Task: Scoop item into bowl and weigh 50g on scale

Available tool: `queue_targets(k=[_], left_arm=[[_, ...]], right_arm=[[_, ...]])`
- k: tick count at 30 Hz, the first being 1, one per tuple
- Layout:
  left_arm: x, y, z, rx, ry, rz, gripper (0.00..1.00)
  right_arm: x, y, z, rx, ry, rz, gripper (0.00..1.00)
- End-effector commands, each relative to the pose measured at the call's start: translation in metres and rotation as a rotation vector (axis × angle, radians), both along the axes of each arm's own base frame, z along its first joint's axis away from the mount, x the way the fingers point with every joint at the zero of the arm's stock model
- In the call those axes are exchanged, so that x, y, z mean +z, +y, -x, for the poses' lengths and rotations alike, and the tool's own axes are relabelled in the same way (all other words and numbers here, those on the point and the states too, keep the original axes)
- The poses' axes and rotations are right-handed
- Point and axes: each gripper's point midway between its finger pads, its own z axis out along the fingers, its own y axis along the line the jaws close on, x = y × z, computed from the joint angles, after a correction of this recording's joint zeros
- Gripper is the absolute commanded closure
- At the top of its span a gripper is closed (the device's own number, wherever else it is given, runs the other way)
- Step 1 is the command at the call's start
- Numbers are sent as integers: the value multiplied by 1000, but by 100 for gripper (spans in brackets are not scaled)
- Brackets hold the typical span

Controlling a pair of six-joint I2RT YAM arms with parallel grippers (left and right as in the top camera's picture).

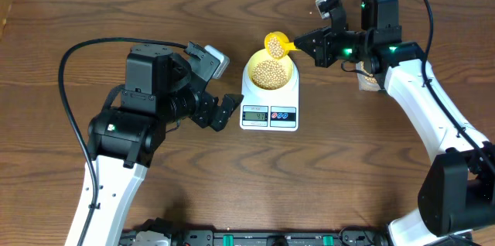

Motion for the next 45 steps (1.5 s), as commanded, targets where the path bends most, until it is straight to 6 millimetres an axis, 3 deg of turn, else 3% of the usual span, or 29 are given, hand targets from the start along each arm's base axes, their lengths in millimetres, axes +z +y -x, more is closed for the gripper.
queue_targets(k=[1,45], left_arm=[[-3,0,0,0,10,5,2],[-3,0,0,0,10,5,3]], right_arm=[[-2,3,1,51,-65,31,99],[-7,3,2,51,-69,63,99]])
